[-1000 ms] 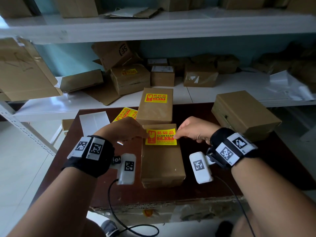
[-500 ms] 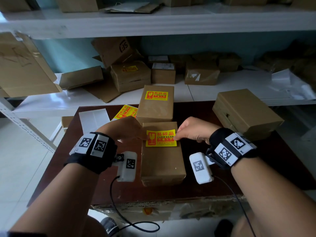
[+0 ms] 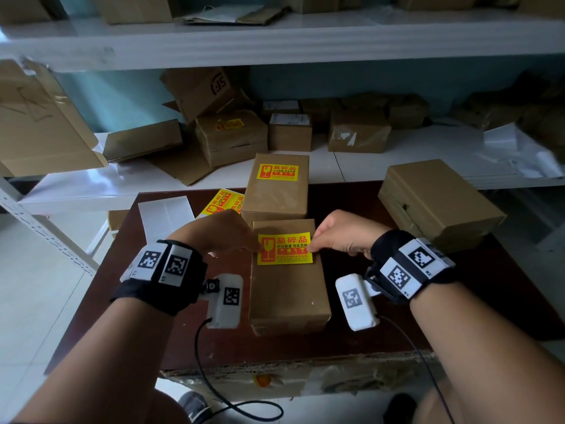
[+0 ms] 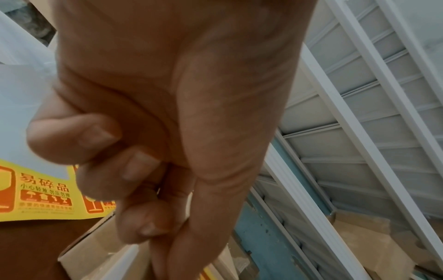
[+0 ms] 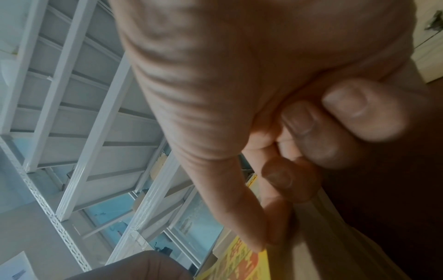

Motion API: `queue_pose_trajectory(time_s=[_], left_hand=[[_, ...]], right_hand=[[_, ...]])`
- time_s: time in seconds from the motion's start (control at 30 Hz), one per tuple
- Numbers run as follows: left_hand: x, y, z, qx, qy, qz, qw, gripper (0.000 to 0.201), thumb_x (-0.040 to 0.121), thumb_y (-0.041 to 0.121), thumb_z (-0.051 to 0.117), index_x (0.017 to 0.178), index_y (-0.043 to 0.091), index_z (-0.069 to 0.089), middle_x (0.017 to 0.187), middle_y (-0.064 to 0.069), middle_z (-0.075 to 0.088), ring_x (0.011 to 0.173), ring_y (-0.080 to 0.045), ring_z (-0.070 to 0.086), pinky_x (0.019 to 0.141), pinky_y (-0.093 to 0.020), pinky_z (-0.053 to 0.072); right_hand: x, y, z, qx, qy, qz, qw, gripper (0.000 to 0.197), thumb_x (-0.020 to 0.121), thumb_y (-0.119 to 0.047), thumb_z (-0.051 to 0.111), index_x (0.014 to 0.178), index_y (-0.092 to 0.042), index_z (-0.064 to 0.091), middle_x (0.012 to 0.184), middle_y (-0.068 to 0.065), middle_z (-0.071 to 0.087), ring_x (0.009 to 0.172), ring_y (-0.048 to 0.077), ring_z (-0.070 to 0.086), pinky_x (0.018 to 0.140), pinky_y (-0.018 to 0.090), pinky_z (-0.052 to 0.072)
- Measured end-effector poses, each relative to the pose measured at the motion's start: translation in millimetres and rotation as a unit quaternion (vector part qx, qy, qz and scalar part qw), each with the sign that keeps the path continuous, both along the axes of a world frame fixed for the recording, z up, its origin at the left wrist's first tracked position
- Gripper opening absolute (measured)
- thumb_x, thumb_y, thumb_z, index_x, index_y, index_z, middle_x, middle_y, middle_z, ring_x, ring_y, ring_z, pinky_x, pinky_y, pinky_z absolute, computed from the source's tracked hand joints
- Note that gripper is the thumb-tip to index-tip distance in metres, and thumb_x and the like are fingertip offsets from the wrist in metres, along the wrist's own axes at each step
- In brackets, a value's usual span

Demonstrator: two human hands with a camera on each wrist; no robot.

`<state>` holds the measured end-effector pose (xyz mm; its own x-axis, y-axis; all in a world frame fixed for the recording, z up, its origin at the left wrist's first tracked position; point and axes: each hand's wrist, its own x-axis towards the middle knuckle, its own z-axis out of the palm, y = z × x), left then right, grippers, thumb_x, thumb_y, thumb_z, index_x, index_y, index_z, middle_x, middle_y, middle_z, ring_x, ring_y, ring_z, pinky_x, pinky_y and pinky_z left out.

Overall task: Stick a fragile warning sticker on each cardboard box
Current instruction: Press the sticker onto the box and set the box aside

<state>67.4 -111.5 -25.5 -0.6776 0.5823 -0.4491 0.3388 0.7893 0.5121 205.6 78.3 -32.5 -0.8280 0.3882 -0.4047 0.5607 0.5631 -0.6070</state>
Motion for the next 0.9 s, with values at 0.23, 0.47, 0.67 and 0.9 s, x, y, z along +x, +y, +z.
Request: queue_pose_trajectory(time_s=[0.23,0.47,0.67,0.9], left_hand=[[-0.5,0.4,0.8,-0.022,0.003,-0.005,1.0,0.029,0.081,0.038,0.078,0.091,0.01,0.077,0.065,-0.005,0.052,0.052,-0.016,0.041,0.046,-0.02,0.033],[5.9,5.0,4.1,-0.024,0.034,-0.003,0.999,0.028,0.084,0.033,0.076,0.096,0.007,0.075,0.06,0.002,0.051,0.048,-0.011,0.042,0.044,-0.019,0.033],[6.3,4.2,4.1,-0.031,0.044,-0.01,0.999,0.029,0.084,0.035,0.076,0.095,0.008,0.075,0.058,0.003,0.05,0.047,-0.01,0.043,0.045,-0.02,0.034],[5.6,5.3,1.7,-0.033,0.049,-0.02,0.998,0.032,0.083,0.036,0.077,0.099,0.009,0.076,0.067,0.002,0.056,0.055,-0.011,0.047,0.049,-0.021,0.036]], right_hand=[[-0.1,-2.6,2.2,0.022,0.009,0.008,1.0,0.028,0.08,-0.028,0.081,0.093,-0.004,0.076,0.06,0.0,0.055,0.048,0.007,0.043,0.042,0.018,0.032],[-2.0,-4.5,-0.5,0.036,0.014,0.0,0.999,0.031,0.076,-0.029,0.083,0.09,-0.002,0.077,0.063,0.002,0.057,0.059,0.013,0.05,0.055,0.024,0.036],[-0.5,-3.8,0.3,0.03,0.015,-0.005,0.999,0.033,0.079,-0.029,0.081,0.092,0.0,0.076,0.057,0.001,0.05,0.053,0.012,0.043,0.051,0.024,0.031],[-2.2,-3.1,-1.9,0.028,0.014,0.001,1.0,0.036,0.077,-0.028,0.082,0.093,0.003,0.076,0.073,0.009,0.059,0.07,0.018,0.052,0.063,0.028,0.038]])
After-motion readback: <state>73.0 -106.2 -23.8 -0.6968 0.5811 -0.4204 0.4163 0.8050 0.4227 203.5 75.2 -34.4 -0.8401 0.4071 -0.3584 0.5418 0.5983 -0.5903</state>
